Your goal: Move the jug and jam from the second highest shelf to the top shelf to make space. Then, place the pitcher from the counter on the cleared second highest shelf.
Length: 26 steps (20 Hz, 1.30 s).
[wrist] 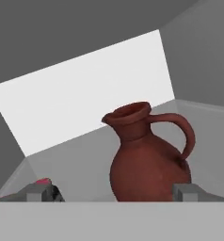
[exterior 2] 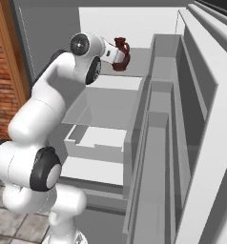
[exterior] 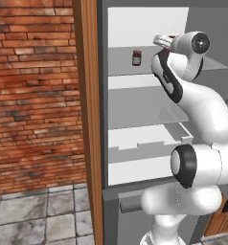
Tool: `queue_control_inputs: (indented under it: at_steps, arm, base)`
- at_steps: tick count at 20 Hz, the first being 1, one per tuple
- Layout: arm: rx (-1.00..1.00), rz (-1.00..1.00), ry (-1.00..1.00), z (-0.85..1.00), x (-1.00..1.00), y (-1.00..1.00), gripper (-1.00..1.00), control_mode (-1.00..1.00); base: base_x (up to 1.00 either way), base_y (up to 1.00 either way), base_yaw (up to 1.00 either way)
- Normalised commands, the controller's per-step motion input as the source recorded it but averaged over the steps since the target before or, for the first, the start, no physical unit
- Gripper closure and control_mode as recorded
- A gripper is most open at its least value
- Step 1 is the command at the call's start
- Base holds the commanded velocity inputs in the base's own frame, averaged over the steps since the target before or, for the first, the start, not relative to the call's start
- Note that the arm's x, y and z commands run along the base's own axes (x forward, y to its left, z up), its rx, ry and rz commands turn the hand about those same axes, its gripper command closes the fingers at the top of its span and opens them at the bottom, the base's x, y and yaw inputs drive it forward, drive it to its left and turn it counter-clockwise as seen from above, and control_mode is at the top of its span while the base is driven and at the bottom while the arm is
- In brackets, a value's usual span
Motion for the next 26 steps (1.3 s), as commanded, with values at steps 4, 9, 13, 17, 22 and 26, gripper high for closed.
queue_control_inputs:
  at_steps: [4,9,13,17,22,26]
  arm:
    - [-0.05,0.0,0.05,-0.04,-1.0,0.16,-1.0,-1.0]
    - [-0.1,0.0,0.08,-0.14,-1.0,0.25,-1.0,-1.0]
    - [-0.15,0.0,0.29,-0.44,-0.89,0.31,-1.0,-1.0]
    - [-0.02,0.0,0.29,-0.59,-0.76,0.31,-1.0,-1.0]
    - [0.0,0.0,0.29,-0.3,-0.9,0.21,-1.0,-1.0]
    - [0.0,0.09,0.29,-0.27,-0.88,0.07,-1.0,-1.0]
  base:
    - [0.0,0.0,0.0]
    - [0.0,0.0,0.0]
    - [0.0,0.0,0.0]
    - [0.0,0.0,0.0]
    - [0.0,0.0,0.0]
    - [0.0,0.0,0.0]
